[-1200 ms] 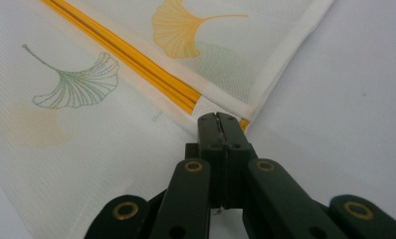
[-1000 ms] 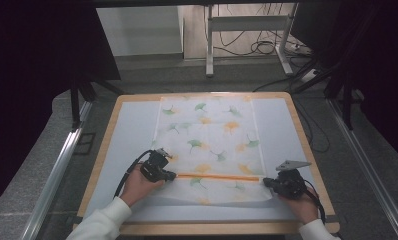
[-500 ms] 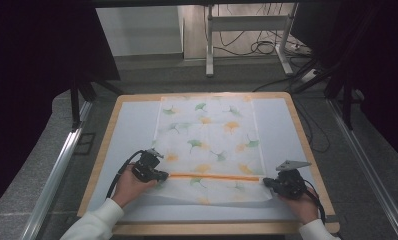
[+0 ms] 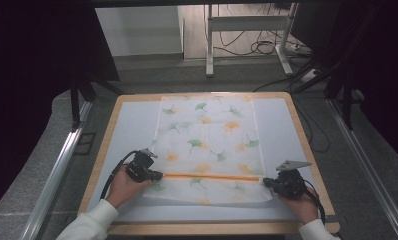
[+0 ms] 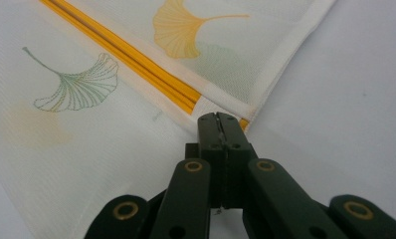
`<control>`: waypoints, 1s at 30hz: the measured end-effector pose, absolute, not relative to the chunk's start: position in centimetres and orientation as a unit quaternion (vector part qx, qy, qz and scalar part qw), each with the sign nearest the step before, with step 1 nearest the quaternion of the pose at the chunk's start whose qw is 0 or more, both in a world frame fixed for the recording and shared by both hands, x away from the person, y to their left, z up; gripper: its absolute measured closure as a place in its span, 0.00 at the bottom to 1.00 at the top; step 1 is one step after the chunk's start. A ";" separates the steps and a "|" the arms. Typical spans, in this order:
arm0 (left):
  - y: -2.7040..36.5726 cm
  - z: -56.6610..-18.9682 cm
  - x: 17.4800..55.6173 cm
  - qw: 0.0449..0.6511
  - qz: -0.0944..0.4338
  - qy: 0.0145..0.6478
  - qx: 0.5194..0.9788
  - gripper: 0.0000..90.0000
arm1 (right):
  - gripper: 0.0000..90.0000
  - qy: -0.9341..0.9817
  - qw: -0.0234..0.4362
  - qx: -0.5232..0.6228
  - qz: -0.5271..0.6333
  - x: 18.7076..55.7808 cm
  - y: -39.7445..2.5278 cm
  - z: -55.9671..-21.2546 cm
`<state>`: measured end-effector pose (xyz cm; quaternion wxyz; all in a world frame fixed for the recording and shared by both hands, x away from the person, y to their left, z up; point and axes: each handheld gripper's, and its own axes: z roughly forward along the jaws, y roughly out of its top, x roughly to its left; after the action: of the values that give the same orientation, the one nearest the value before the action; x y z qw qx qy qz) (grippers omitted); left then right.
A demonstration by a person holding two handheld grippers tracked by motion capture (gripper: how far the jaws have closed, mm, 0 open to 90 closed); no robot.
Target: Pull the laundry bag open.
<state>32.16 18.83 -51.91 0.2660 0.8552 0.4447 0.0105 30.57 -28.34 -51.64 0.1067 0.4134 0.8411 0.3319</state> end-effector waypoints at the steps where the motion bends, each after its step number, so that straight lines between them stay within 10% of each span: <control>1: 18.8 -51.9 32.2 0.266 0.011 0.445 0.855 1.00 | 1.00 0.841 0.107 0.414 0.332 30.6 -28.3 -51.6; 30: 20.8 -52.1 31.5 0.269 0.012 0.466 0.843 1.00 | 1.00 0.842 0.108 0.412 0.332 30.5 -28.4 -51.7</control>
<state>31.53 20.76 -52.07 0.2686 0.8432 0.4655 0.0125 30.51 -28.36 -51.66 0.1080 0.4123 0.8415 0.3319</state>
